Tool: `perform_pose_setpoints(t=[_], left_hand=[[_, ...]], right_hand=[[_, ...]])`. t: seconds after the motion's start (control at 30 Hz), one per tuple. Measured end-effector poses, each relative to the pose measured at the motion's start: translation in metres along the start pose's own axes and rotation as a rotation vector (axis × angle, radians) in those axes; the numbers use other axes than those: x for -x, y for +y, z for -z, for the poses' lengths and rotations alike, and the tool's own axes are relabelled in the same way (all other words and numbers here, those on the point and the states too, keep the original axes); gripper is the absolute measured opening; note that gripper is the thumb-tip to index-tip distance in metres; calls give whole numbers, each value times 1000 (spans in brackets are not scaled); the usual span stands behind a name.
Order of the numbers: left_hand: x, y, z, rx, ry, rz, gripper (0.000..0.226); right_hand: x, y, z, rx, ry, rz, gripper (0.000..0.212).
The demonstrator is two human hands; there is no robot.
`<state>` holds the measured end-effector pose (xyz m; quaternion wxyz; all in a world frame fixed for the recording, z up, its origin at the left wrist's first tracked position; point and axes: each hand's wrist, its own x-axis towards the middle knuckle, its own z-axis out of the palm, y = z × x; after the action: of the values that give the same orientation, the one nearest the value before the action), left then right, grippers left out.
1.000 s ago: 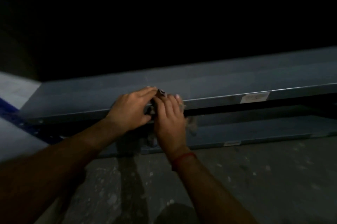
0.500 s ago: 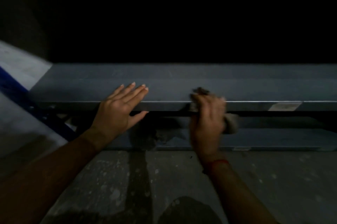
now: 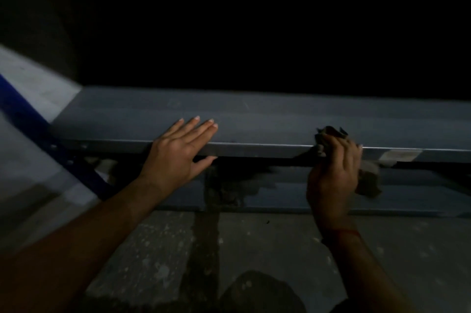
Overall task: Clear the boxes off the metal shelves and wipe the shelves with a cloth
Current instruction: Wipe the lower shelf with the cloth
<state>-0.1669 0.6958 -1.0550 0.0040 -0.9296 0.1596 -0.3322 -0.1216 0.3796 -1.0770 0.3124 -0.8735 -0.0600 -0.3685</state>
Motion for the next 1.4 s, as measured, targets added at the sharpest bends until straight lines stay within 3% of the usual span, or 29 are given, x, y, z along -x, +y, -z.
perform_pose_setpoints(t=[0.07,0.13,0.23,0.37,0.53,0.63,0.77,0.9,1.07,1.13,1.2,1.27,1.4], left_hand=[[-3,2,2,6,-18,14,61],[-5,3,6,28,-58,34,61],[6,-11,15,97,-132,102,75],[50,-52,42,-48,-60,160,60],[99,-100,72,-153,-52,335,55],[105,-100,69,-106,-31,416,52],[101,-95,68,-52,11,451,48],[107,-100,67,-39,18,424,43],[129,-111,78,-105,137,340,47],[137,-105,87,-64,125,446,66],[141,-97,92,8,133,661,87],[141,-94,87,148,149,878,103],[138,-88,72,340,257,990,96]], right_hand=[[15,-46,-23,-102,-22,71,38],[36,-107,-53,-143,-153,226,40],[54,-170,-81,-136,-210,275,48],[31,-119,-54,-34,-308,582,50],[23,-76,-34,34,-247,416,51],[35,-103,-53,-34,-187,381,49],[57,-183,-99,-89,-224,574,56],[74,-266,-132,-152,-322,709,43],[49,-232,-109,-122,-366,888,50],[41,-201,-92,-108,-373,864,63],[41,-188,-85,-89,-398,819,72],[46,-197,-93,-103,-360,822,60],[62,-257,-133,-157,-339,1006,54]])
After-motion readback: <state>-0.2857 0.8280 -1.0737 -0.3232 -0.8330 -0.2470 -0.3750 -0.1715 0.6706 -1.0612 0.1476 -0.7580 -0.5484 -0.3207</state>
